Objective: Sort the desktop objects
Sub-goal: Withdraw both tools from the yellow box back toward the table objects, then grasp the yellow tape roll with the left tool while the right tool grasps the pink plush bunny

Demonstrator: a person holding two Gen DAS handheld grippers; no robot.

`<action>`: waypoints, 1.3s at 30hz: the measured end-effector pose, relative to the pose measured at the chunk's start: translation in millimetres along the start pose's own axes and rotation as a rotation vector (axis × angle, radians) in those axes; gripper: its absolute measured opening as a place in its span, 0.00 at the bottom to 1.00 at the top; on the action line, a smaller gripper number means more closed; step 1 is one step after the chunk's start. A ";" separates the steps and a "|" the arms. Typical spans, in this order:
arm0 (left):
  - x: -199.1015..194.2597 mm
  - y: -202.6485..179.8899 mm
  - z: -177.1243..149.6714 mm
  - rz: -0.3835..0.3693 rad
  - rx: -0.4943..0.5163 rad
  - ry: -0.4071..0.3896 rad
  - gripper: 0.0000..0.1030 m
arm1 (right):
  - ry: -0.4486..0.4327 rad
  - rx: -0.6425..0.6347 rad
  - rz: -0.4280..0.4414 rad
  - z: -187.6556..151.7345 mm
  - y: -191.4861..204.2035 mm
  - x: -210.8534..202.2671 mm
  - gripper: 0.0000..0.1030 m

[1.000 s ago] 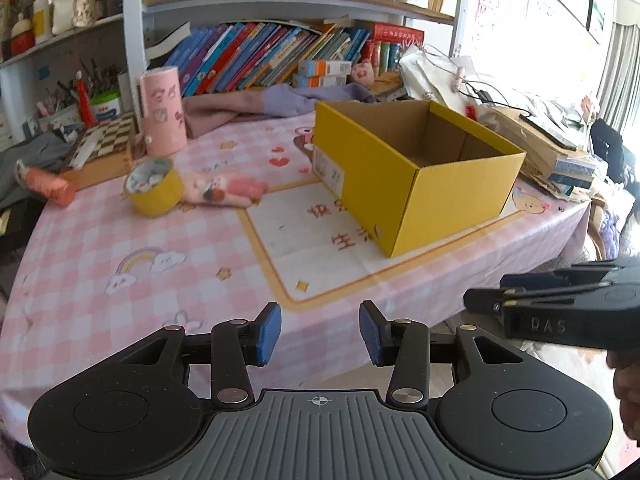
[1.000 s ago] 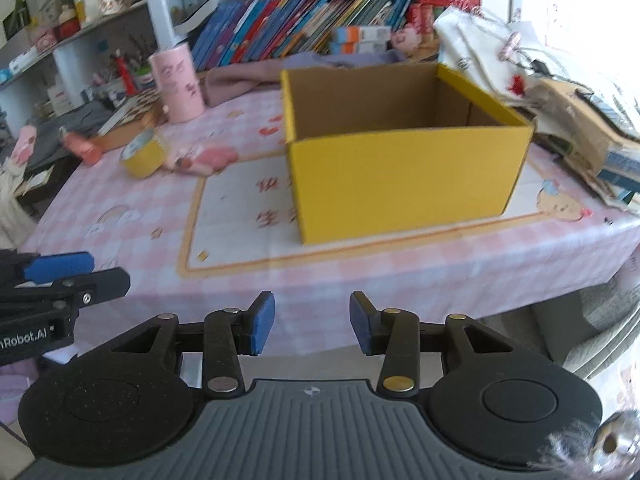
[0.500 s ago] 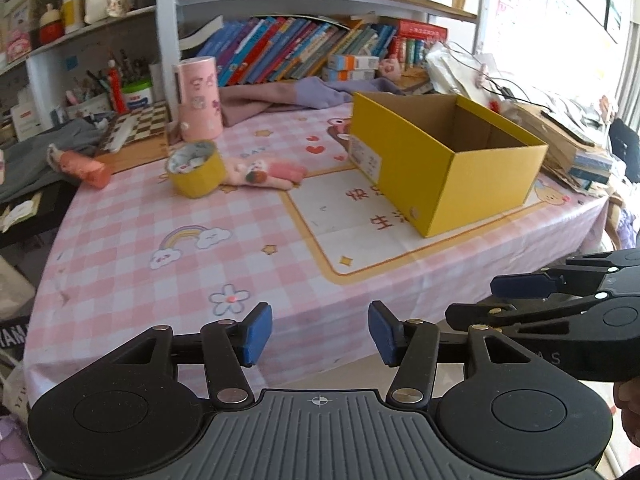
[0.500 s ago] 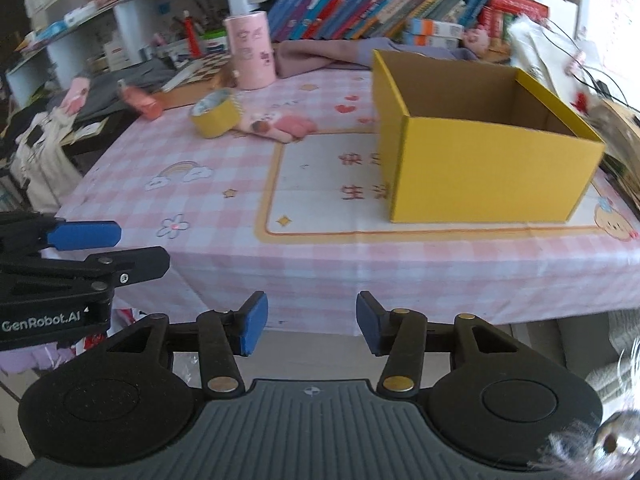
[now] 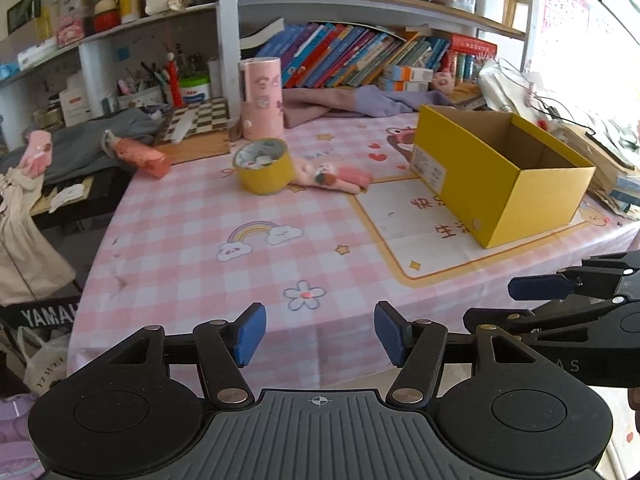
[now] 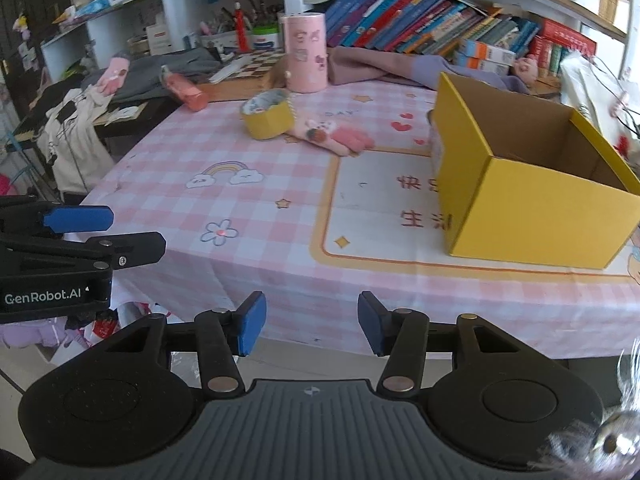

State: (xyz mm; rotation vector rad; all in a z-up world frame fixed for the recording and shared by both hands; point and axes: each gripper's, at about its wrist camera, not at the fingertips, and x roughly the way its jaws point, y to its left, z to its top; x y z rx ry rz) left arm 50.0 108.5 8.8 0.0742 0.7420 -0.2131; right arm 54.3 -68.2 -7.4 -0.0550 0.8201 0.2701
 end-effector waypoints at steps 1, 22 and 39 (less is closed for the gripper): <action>-0.2 1.6 -0.4 0.002 0.000 0.001 0.60 | 0.000 -0.003 0.003 1.2 1.8 1.3 0.47; -2.8 29.9 -5.4 0.046 -0.021 0.027 0.75 | 0.009 -0.056 0.069 21.6 35.6 20.6 0.54; 40.0 47.0 32.4 0.068 -0.105 0.017 0.80 | 0.028 -0.081 0.091 60.8 21.6 68.0 0.57</action>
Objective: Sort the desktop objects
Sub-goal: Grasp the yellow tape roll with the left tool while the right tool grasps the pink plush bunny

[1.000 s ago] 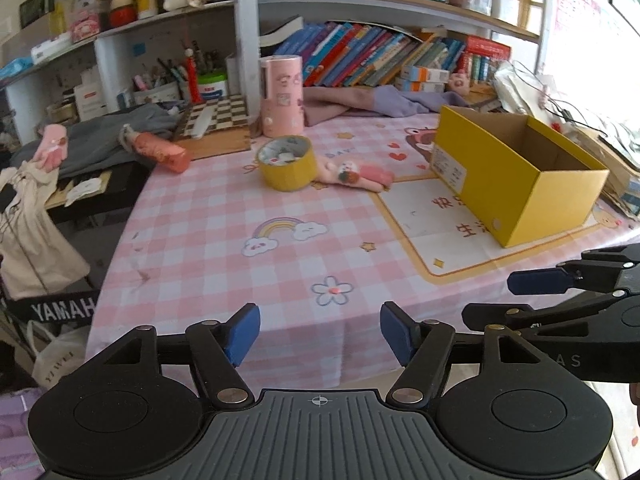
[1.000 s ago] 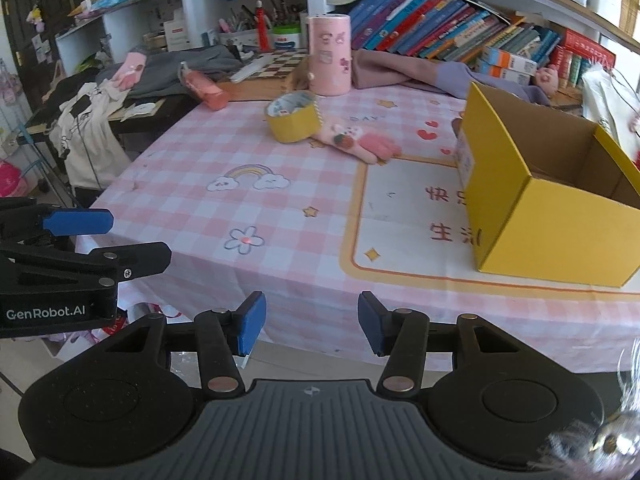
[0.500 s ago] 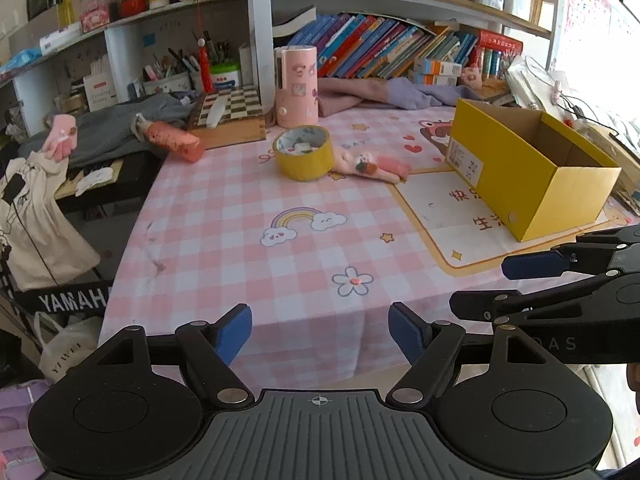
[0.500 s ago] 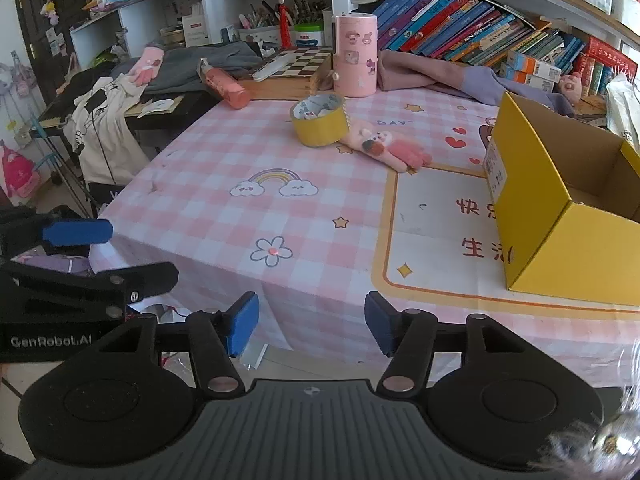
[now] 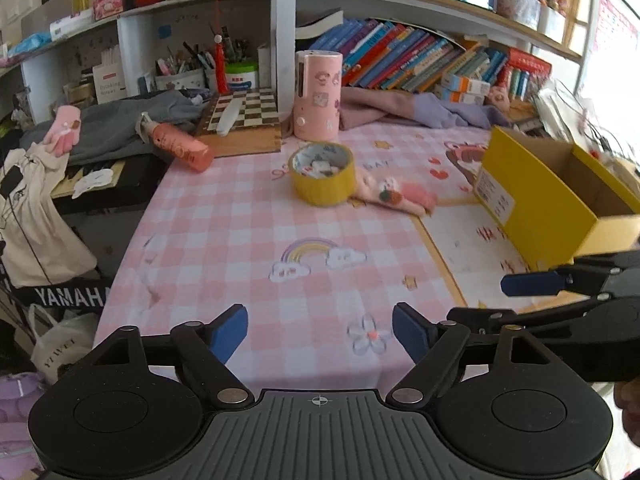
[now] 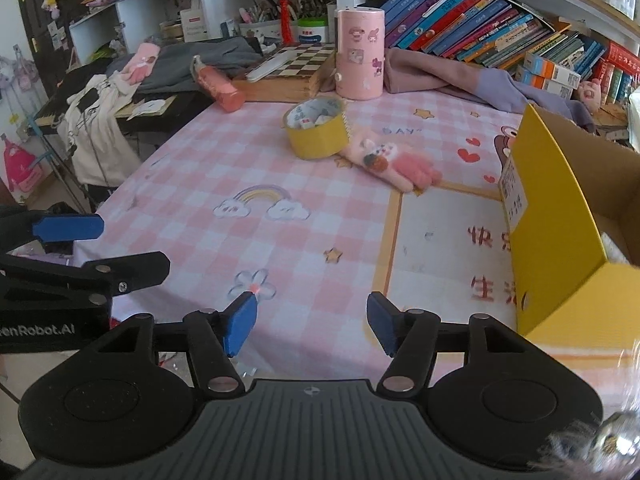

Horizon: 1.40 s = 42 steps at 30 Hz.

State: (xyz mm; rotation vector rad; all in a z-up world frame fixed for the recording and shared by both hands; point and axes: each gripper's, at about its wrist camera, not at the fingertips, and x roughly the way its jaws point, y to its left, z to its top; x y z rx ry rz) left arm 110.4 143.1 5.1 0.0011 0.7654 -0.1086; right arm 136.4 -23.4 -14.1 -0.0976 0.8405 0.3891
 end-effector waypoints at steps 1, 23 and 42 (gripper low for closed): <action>5.4 -0.2 5.5 0.002 -0.003 0.002 0.80 | 0.000 0.002 0.001 3.7 -3.7 3.5 0.57; 114.7 -3.4 97.9 0.008 -0.018 0.031 0.98 | 0.022 0.051 -0.011 81.7 -65.8 90.4 0.65; 230.4 23.8 131.5 -0.064 -0.223 0.119 0.99 | 0.064 0.070 -0.036 122.5 -85.7 142.9 0.66</action>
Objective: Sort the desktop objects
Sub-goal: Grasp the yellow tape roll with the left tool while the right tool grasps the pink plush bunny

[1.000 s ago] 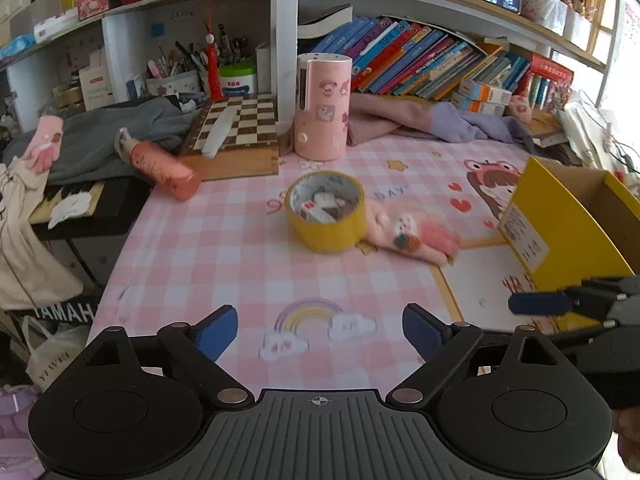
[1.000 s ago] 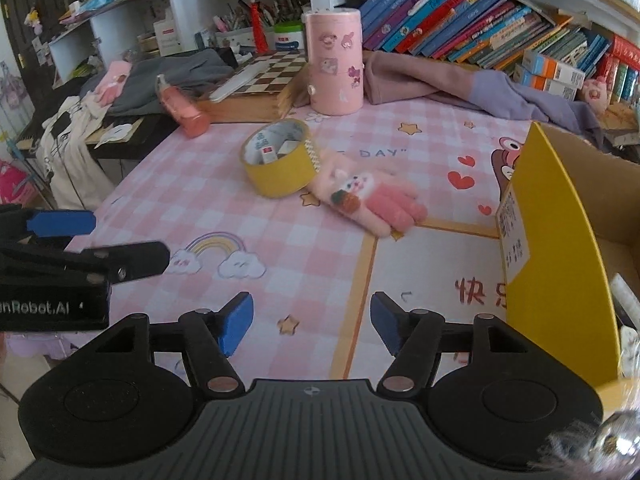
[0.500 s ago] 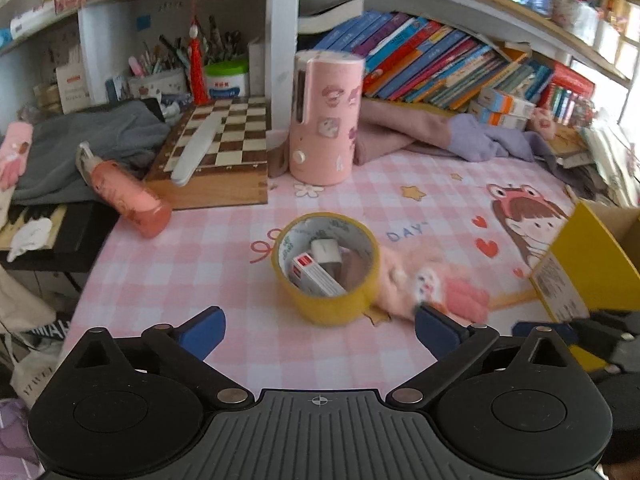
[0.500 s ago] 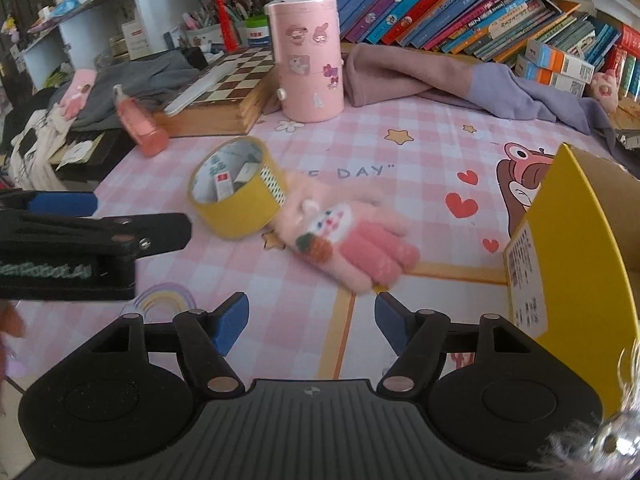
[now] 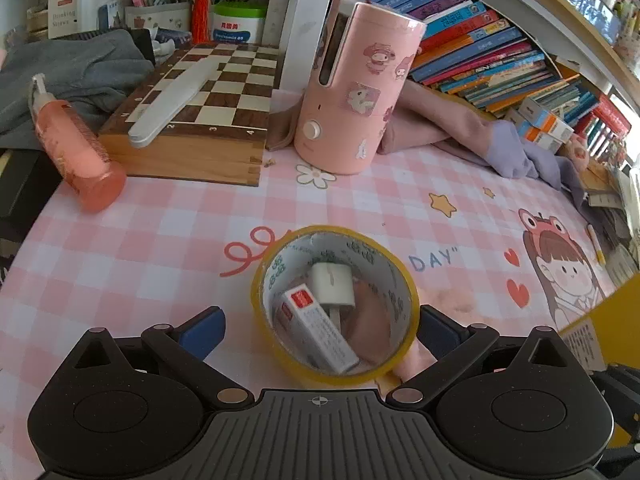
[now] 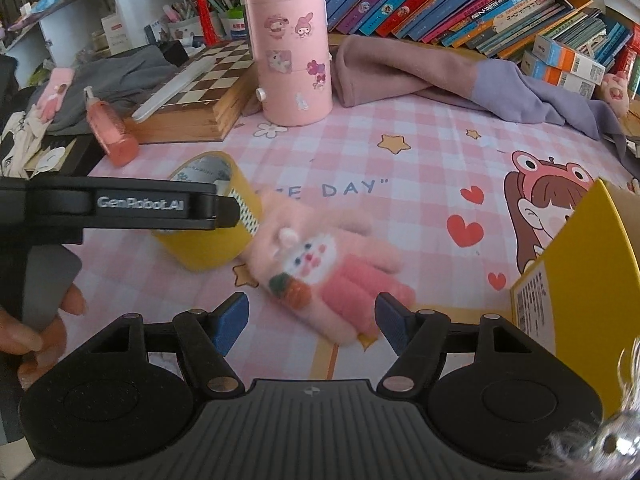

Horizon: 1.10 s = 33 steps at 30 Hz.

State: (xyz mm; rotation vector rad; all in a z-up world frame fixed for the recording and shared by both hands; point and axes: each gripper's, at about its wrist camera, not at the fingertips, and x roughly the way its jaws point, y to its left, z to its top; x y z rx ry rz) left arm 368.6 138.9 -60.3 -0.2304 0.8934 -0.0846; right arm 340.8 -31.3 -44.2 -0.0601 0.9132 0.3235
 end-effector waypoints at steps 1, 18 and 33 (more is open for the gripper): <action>2.4 -0.4 1.0 0.003 -0.005 -0.001 0.99 | 0.000 0.000 -0.001 1.4 -0.1 1.5 0.66; -50.2 13.0 -3.8 -0.033 -0.098 -0.075 0.85 | 0.034 -0.039 0.000 27.8 6.8 48.9 0.66; -91.3 24.9 -33.9 0.031 -0.132 -0.093 0.85 | 0.000 -0.108 0.018 26.9 7.5 46.6 0.10</action>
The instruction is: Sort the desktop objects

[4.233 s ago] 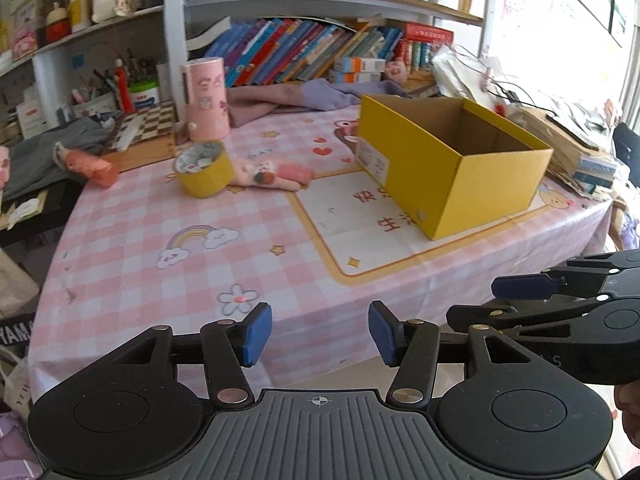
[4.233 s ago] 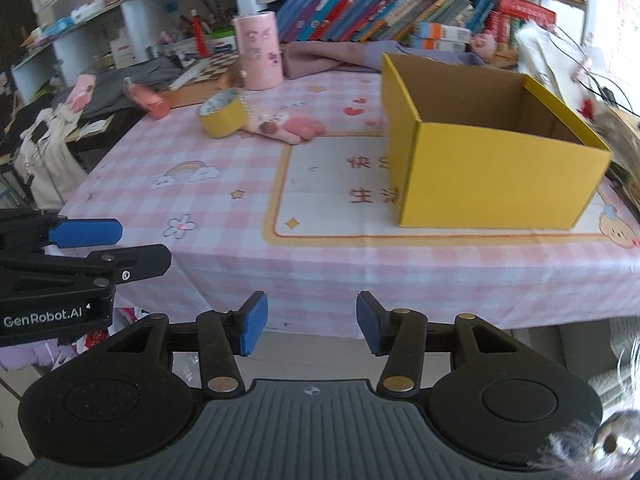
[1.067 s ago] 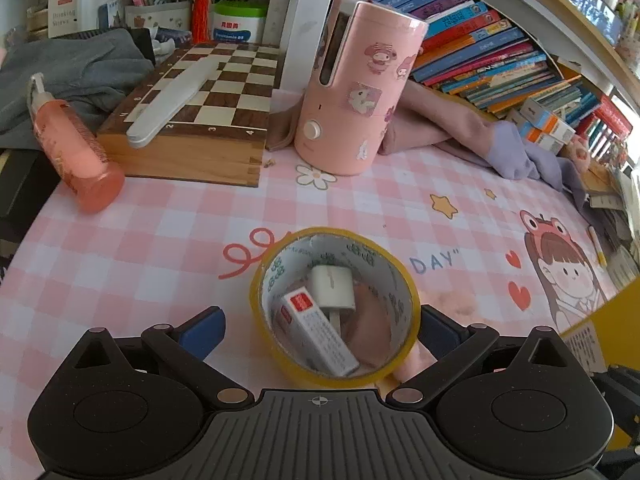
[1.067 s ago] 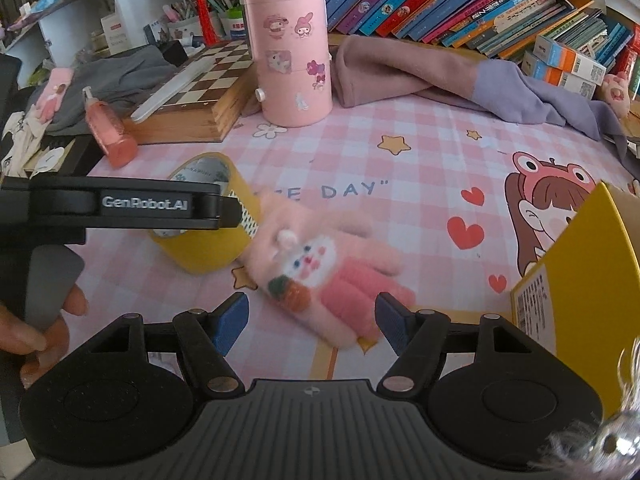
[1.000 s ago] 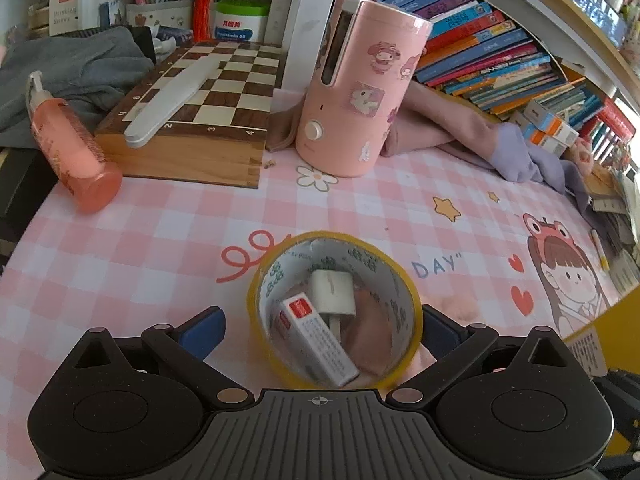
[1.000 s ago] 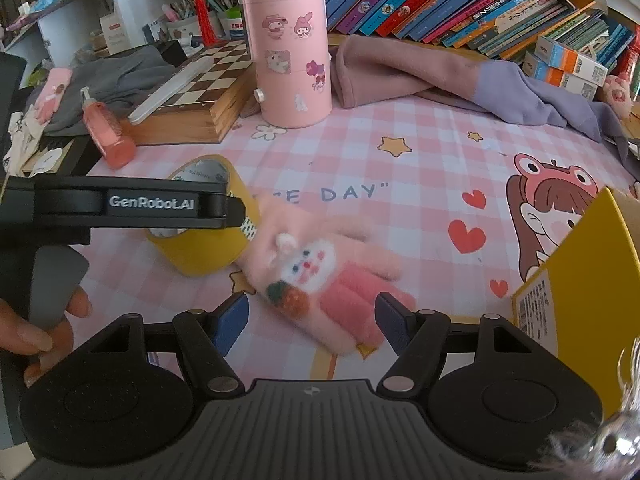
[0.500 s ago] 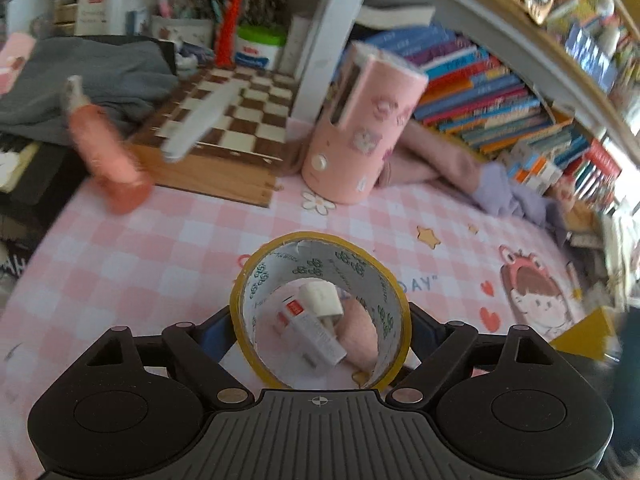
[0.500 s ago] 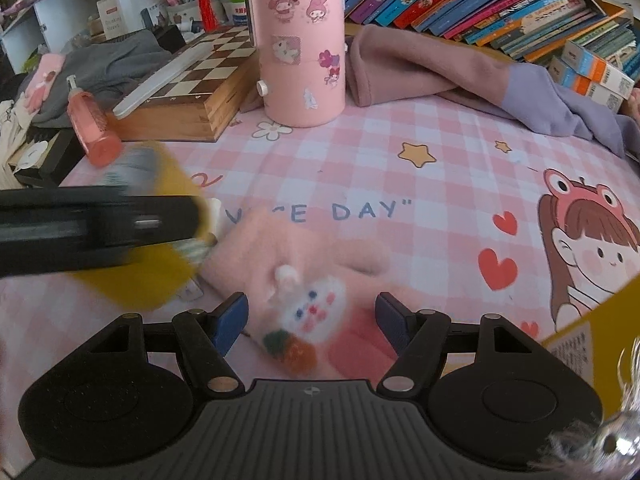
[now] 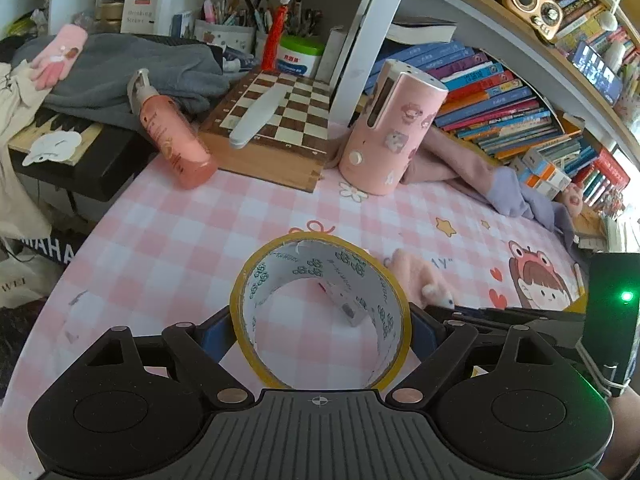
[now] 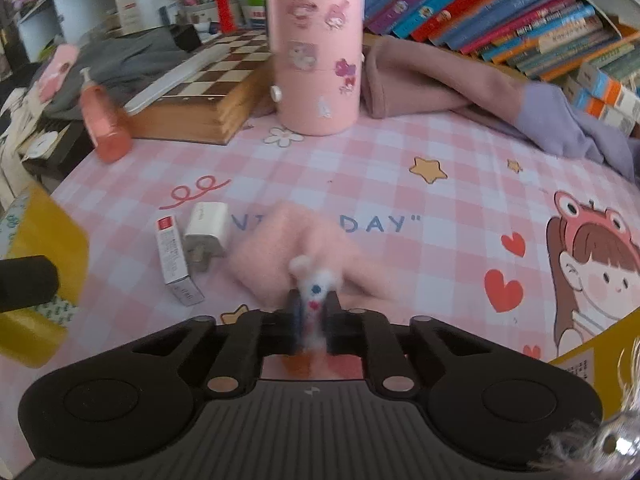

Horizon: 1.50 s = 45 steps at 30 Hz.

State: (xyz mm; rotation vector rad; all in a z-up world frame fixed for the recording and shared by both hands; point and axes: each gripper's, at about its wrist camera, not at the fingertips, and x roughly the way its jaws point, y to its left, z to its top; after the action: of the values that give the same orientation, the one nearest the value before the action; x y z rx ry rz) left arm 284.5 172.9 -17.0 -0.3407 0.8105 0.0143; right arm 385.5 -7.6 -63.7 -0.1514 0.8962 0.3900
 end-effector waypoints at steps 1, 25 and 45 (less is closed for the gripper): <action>-2.0 -0.4 0.0 -0.002 0.003 -0.006 0.85 | -0.009 -0.002 0.002 -0.4 1.1 -3.7 0.09; -80.5 -3.0 -31.7 -0.101 0.030 -0.082 0.85 | -0.159 0.092 0.032 -40.7 17.4 -132.9 0.09; -157.3 13.7 -85.5 -0.136 0.052 -0.082 0.85 | -0.156 0.100 0.073 -111.3 72.4 -198.6 0.09</action>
State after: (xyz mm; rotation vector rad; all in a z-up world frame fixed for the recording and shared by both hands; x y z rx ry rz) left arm 113.2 178.3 36.6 -0.3437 0.7036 -0.1187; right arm 164.7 -26.2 25.5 0.0040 0.7666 0.4176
